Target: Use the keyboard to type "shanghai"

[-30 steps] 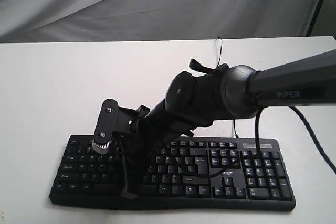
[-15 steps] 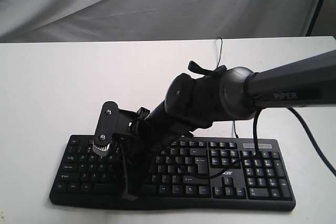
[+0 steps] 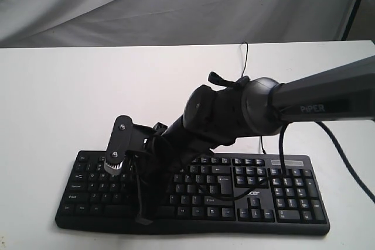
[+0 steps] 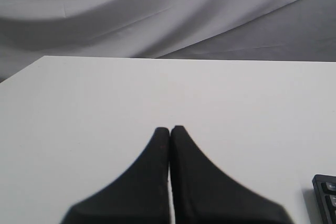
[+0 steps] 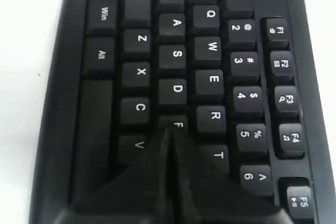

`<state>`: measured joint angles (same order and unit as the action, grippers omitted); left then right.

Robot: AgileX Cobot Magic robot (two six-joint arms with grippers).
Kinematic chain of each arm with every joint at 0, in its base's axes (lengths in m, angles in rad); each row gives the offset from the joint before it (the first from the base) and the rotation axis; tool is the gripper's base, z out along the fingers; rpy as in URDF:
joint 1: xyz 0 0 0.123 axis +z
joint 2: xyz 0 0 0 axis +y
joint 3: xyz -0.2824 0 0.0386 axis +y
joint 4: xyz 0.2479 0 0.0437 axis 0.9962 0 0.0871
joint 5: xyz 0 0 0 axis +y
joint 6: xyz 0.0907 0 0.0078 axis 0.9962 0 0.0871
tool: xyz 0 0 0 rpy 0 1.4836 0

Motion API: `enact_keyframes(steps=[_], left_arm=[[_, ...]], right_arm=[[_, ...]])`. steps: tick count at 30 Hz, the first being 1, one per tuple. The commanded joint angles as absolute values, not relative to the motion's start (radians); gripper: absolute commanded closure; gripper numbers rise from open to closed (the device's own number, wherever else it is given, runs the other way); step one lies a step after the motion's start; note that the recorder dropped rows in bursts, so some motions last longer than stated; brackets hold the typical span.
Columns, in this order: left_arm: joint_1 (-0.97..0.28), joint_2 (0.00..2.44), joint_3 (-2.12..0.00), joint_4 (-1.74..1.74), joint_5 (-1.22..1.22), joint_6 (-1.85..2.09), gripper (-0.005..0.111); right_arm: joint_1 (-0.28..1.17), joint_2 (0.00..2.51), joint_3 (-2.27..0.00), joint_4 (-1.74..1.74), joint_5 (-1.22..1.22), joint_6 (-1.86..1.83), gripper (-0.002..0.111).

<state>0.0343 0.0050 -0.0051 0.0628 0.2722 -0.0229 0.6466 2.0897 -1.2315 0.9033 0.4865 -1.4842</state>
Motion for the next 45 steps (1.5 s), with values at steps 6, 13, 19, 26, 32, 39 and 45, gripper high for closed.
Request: enact_keyframes(steps=[6, 13, 19, 26, 32, 39, 45], left_arm=[[0.031, 0.000, 0.000, 0.062, 0.266, -0.024, 0.106], [0.031, 0.000, 0.000, 0.062, 0.266, -0.024, 0.106], [0.031, 0.000, 0.000, 0.062, 0.266, -0.024, 0.106], [0.031, 0.000, 0.000, 0.062, 0.266, -0.024, 0.106], [0.031, 0.000, 0.000, 0.062, 0.266, -0.024, 0.106], [0.031, 0.000, 0.000, 0.062, 0.266, -0.024, 0.106], [0.031, 0.000, 0.000, 0.062, 0.266, -0.024, 0.106]], right_arm=[[0.637, 2.070, -1.236, 0.900, 0.486, -1.482, 0.108], [0.637, 2.054, -1.236, 0.900, 0.486, -1.485, 0.108], [0.639, 2.005, -1.236, 0.896, 0.494, -1.487, 0.108], [0.639, 1.994, -1.236, 0.896, 0.501, -1.487, 0.108], [0.638, 1.994, -1.236, 0.839, 0.511, -1.446, 0.108], [0.620, 1.994, -1.236, 0.794, 0.536, -1.405, 0.108], [0.589, 1.994, -1.227, 0.811, 0.583, -1.412, 0.108]])
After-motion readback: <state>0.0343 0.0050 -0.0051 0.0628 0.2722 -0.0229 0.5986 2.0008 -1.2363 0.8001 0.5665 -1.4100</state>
